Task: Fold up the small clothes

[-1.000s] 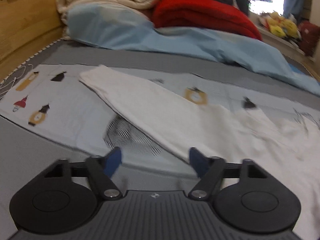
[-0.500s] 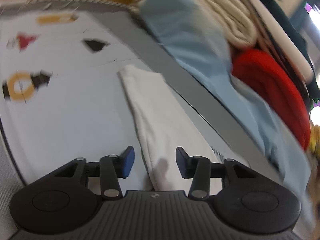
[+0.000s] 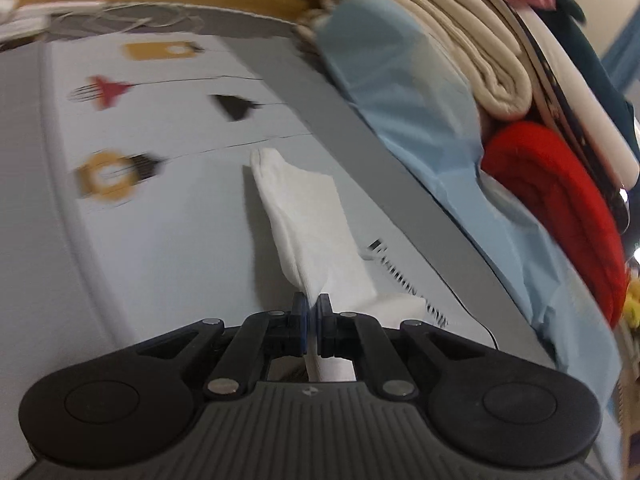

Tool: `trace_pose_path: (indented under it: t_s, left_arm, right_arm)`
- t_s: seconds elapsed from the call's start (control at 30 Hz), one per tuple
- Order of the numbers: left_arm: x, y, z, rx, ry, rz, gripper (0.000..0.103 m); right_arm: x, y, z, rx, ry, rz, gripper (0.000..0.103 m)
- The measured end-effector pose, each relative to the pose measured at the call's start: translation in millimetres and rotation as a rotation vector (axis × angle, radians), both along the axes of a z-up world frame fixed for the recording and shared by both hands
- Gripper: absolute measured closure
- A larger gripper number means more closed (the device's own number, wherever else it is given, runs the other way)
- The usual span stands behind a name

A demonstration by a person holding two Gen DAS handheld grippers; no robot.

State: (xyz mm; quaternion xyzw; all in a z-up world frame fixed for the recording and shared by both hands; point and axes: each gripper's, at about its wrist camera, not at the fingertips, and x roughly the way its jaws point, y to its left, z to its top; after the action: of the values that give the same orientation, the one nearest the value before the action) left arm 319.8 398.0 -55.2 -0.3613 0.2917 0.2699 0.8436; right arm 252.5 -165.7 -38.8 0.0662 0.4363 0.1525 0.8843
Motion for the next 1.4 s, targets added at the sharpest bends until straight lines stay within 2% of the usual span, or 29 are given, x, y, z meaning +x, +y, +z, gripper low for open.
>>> trace_pose_path:
  t_s: [0.07,0.1,0.13,0.2,0.27,0.33,0.4,0.47,0.53,0.63,0.7,0.8,0.83,0.9,0.97,1.0,1.1,1.2,1.3,1.4]
  left_arm:
    - [-36.3,-6.2,1.9,-0.063,0.069,0.046,0.099]
    - [-56.6,-10.2,2.0,-0.123,0.108,0.07,0.099]
    - [-76.8,-15.6,3.4,-0.168,0.117,0.08,0.099]
    - [-112.6,-27.4,8.6,-0.194,0.107,0.094,0.098]
    - [-135.5,-29.7,3.7,-0.208,0.126,0.09,0.088]
    - [-152.0,-13.4,-9.1,-0.253,0.131,0.14,0.062]
    - [-162.4,12.1,-20.7,-0.27,0.123,0.239,0.056]
    - [-165.8,34.5,-33.2,-0.296,0.088,0.279,0.054]
    - [-165.2,48.6,-42.9,-0.335,0.019,0.289,0.054]
    - [-149.8,57.9,-45.0,-0.32,-0.049,0.261,0.054]
    - [-137.9,60.7,-51.0,-0.308,-0.063,0.222,0.054]
    - [-117.0,56.7,-54.3,-0.227,-0.064,0.178,0.056]
    - [-111.3,54.8,-53.2,-0.192,-0.046,0.159,0.069]
    - [-97.0,51.8,-49.0,-0.131,0.062,0.128,0.1]
    - [-91.5,47.0,-33.0,-0.056,0.127,0.151,0.1]
    - [-90.7,43.1,-15.4,0.013,0.131,0.178,0.1]
    - [-92.6,21.4,52.8,0.258,0.02,0.238,0.1]
    - [-91.7,-16.6,110.8,0.402,-0.138,0.21,0.1]
    - [-74.1,-70.1,137.4,0.426,-0.233,0.066,0.1]
    - [-47.9,-137.2,140.7,0.422,-0.259,-0.119,0.1]
  right_arm:
    - [-0.7,2.9,3.2,0.017,0.003,0.008,0.097]
    - [-1.4,5.0,5.3,0.029,0.001,0.013,0.097]
    - [-2.4,7.5,7.0,0.036,0.0,0.017,0.097]
    - [-4.1,13.1,10.1,0.048,-0.006,0.029,0.097]
    - [-6.4,19.8,11.5,0.058,-0.012,0.043,0.097]
    - [-8.2,24.7,10.6,0.061,-0.008,0.045,0.097]
    - [-9.8,28.2,10.0,0.066,-0.003,0.049,0.097]
    - [-11.1,30.8,9.9,0.064,-0.006,0.061,0.097]
    - [-11.5,31.7,9.8,0.06,-0.01,0.066,0.097]
    - [-8.5,29.1,6.9,0.055,-0.005,0.057,0.097]
    - [-6.1,26.2,3.4,0.048,0.004,0.048,0.097]
    - [-3.2,23.1,-1.7,0.033,0.018,0.042,0.097]
    - [-2.9,22.4,-2.7,0.028,0.019,0.042,0.097]
    - [-1.6,21.7,-4.4,0.015,0.021,0.044,0.097]
    - [-0.1,20.0,-4.9,0.002,0.026,0.039,0.097]
    - [0.7,18.6,-4.9,-0.005,0.028,0.032,0.097]
    - [3.0,11.3,-4.4,-0.011,0.038,-0.008,0.097]
    - [3.1,3.0,-4.0,0.0,0.05,-0.041,0.097]
    - [1.7,-5.2,-2.9,0.004,0.053,-0.069,0.097]
    - [1.9,-15.4,-1.9,0.008,0.05,-0.114,0.097]
